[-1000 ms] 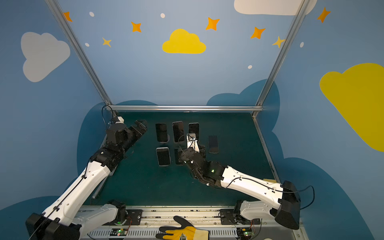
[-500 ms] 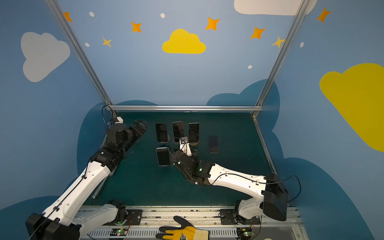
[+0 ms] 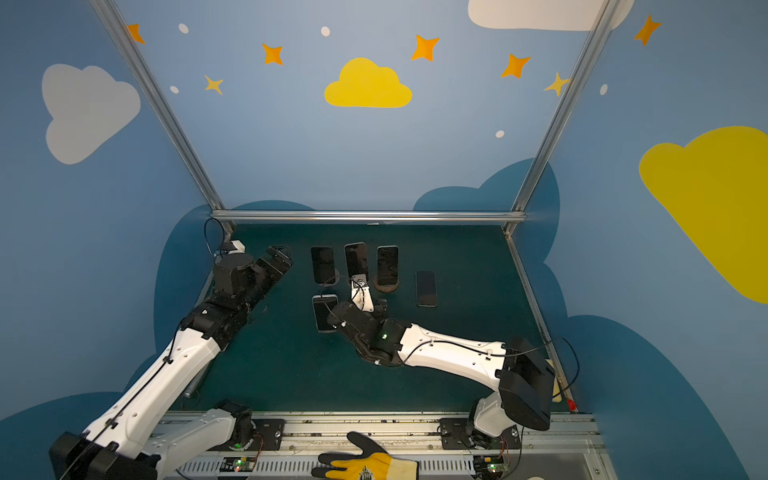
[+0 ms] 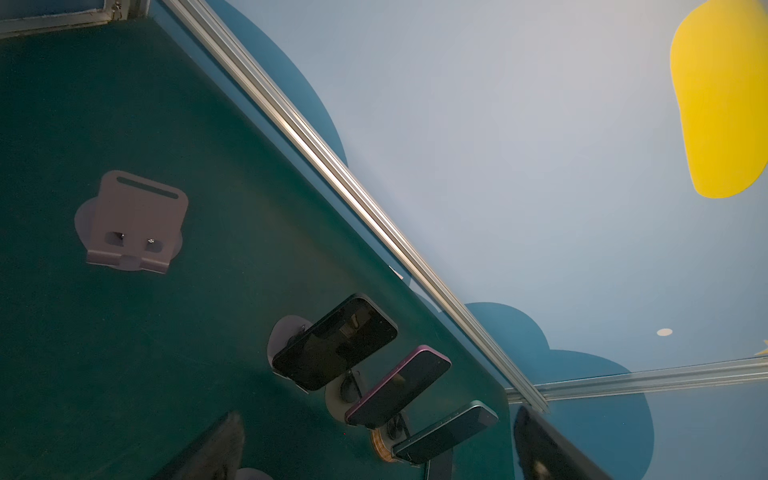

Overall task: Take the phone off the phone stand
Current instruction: 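Reach the right gripper toward the nearer phones while the left gripper hovers, then lower the right gripper onto the dark phone on the nearest grey stand and close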

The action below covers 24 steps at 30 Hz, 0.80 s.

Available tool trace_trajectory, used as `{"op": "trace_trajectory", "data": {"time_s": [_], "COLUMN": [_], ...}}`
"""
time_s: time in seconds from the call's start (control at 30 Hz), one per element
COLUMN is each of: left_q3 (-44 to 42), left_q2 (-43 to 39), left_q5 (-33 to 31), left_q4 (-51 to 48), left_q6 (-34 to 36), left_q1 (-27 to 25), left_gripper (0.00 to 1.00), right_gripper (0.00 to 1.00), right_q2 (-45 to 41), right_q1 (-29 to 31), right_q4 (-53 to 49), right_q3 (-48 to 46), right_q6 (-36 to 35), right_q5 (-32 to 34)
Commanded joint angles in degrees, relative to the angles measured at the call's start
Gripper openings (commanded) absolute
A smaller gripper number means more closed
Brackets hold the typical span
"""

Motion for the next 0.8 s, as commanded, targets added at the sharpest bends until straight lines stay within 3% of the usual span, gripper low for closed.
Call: {"op": "trace_trajectory", "data": {"time_s": [0.0, 0.57, 0.77], "left_q3": [0.6, 0.4, 0.4], "left_q2": [-0.8, -0.7, -0.4], "left_q5": [-1.4, -1.3, -0.8], "left_q4": [0.2, 0.4, 0.5], "left_q6": [-0.1, 0.0, -0.3], "left_q1": [0.0, 0.3, 0.5], "left_gripper": [1.00, 1.00, 1.00], "right_gripper": [0.89, 0.92, 0.92], "right_q2": [1.4, 6.9, 8.0], "right_q1": [0.2, -0.7, -2.4], "right_q4": [-0.7, -2.0, -2.8], "right_q3": [2.2, 5.2, 6.1], "right_q6": [-0.6, 1.5, 3.1], "right_q5": [2.0, 4.5, 1.8]}}
